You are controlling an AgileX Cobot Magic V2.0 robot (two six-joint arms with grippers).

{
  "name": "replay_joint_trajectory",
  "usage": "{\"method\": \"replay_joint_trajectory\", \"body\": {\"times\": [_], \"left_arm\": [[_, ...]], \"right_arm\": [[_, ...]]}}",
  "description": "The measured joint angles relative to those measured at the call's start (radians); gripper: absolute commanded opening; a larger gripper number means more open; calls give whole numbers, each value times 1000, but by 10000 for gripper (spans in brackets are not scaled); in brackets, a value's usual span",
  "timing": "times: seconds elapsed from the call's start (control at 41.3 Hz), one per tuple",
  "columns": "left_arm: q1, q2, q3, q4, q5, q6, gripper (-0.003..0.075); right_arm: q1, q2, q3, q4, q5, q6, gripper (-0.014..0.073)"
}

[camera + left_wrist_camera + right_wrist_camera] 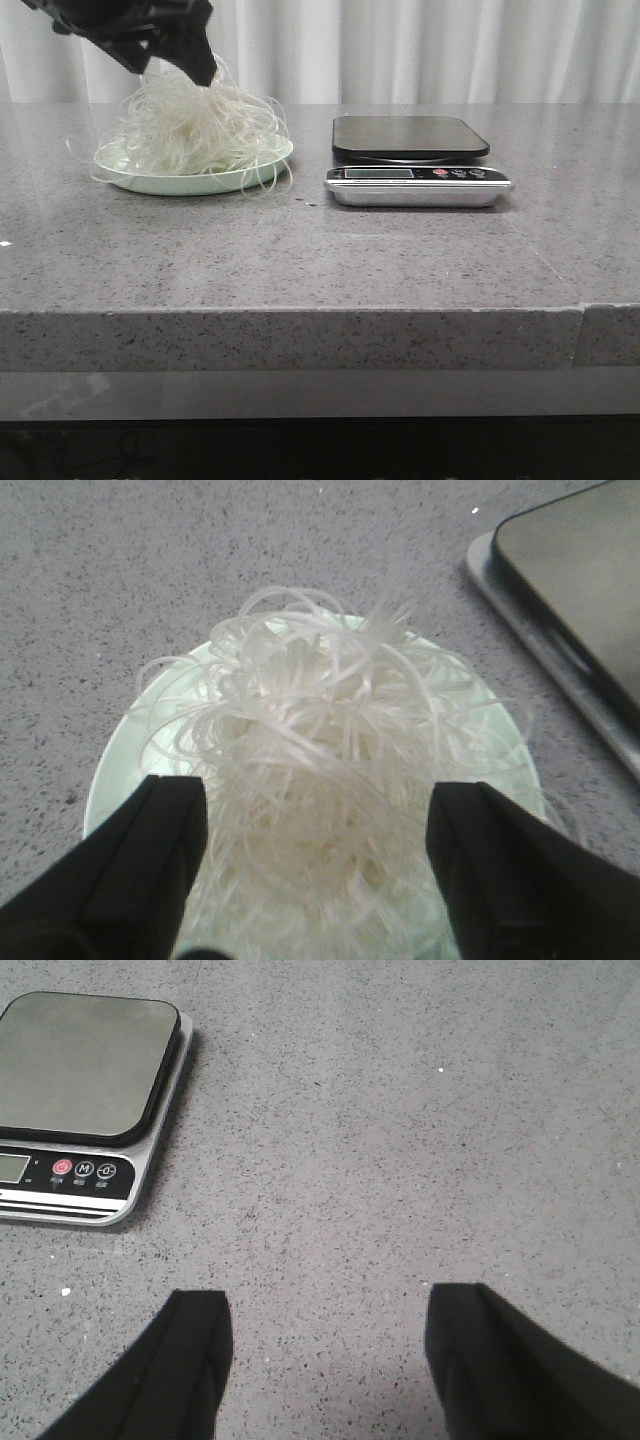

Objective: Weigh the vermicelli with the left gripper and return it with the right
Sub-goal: 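Lower the left gripper onto the vermicelli pile and close on it, then lift the vermicelli with the left gripper and place it on the scale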

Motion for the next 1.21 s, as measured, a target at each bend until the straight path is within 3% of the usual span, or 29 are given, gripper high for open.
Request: {"method": "replay_joint_trajectory", "body": {"times": [0.363,0.678,0.872,1.211], "left_arm": [[0,136,-59,20,-31,0,514],[0,154,-64,20,-29,0,249],[0,154,-64,20,-20,0,141],[0,49,-66,23,28,0,141]], "right_arm": [[0,0,0,0,0,0,524],[0,0,0,0,0,0,524],[0,0,0,0,0,-1,524],[0,0,0,0,0,-1,524]]}}
